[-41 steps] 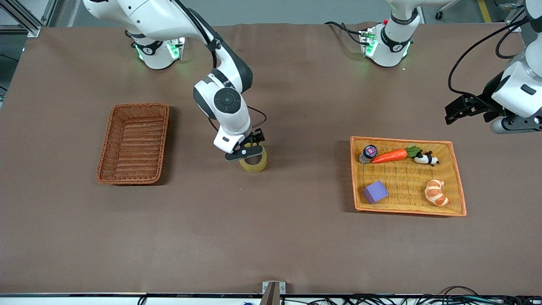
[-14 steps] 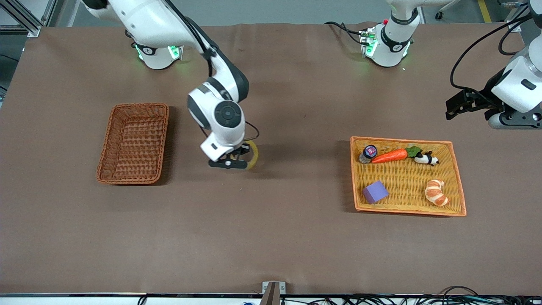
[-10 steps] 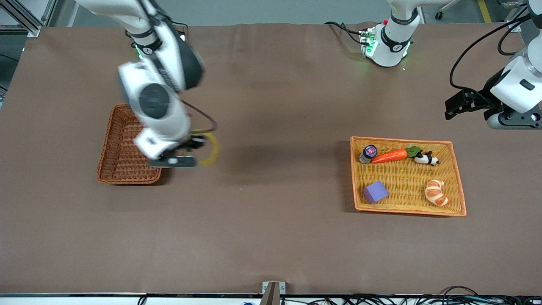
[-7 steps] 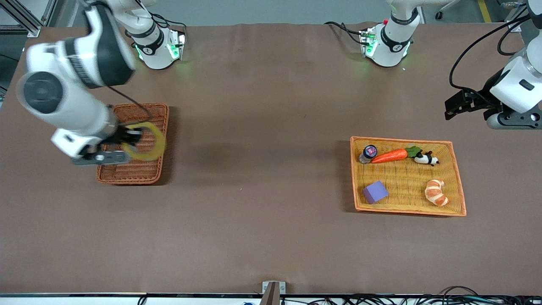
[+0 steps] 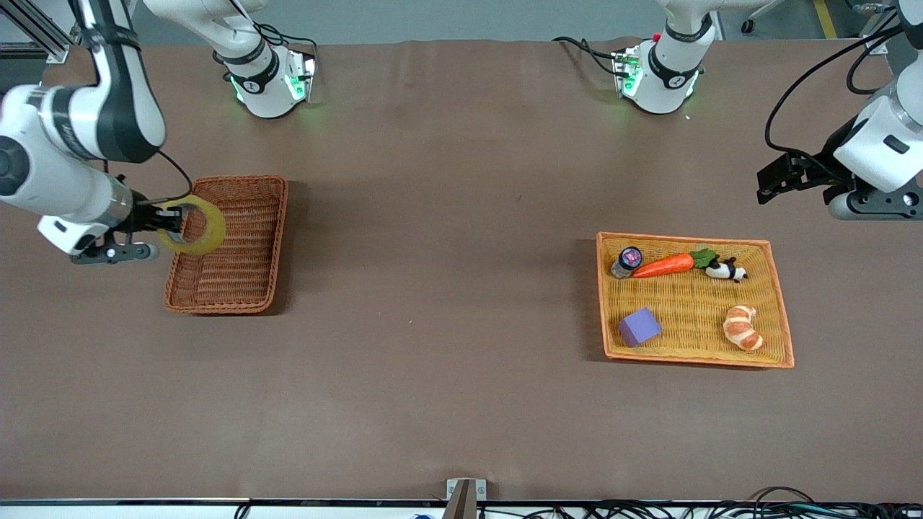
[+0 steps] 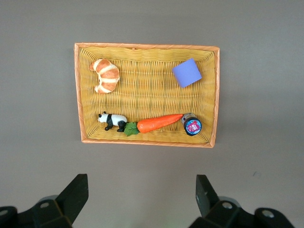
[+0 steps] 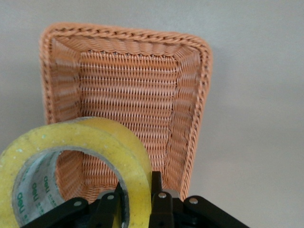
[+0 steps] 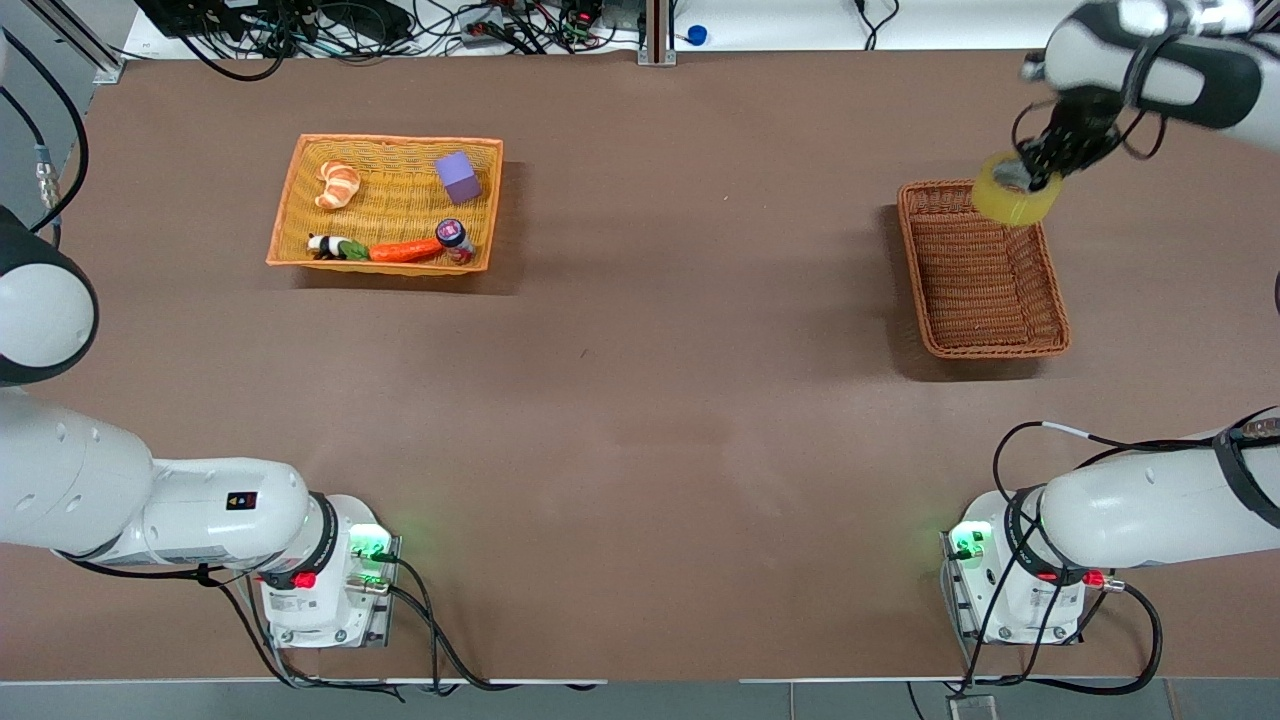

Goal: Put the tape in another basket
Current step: 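Carry the tape with the right gripper over the wicker basket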

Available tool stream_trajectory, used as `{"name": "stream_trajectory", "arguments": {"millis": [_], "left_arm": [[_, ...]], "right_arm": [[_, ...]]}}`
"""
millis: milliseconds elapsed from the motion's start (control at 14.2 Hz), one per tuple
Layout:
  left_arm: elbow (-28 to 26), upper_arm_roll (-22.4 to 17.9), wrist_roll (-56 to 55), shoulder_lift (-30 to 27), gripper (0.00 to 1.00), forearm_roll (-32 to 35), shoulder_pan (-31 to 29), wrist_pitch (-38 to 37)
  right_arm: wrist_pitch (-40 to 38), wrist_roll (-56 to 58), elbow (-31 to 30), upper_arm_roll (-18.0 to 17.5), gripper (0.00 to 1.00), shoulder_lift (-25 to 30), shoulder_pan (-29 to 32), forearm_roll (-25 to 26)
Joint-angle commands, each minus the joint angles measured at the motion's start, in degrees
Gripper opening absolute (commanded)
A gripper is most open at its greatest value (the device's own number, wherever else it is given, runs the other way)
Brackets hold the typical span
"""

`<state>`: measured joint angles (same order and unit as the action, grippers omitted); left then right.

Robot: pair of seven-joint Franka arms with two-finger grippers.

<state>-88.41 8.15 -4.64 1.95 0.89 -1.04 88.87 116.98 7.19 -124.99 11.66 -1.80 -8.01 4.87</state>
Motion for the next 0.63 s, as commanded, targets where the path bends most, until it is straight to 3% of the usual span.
{"name": "stream_trajectory", "arguments": {"millis": [0,351,561], "left_arm": [[0.3,0.1,0.9,-0.2,1.00,-0.6,-0.2,-0.4],[0.4,0.1,0.9,-0.2,1.00,-0.7,-0.2,-0.4],[1.7,0.1,0.9,0.2,1.00,-0.6,0.0,-0.3]], "right_arm": [[10.0,0.1,-9.4,1.3,0.01,2.2,-0.6,-0.7],[30.1,0.2,-18.5,1.6,0.02,-3.4,-0.3,-0.7],[35.3,0.3,-19.5,1.7,0.03,-6.2,-0.1,-0.7]]}}
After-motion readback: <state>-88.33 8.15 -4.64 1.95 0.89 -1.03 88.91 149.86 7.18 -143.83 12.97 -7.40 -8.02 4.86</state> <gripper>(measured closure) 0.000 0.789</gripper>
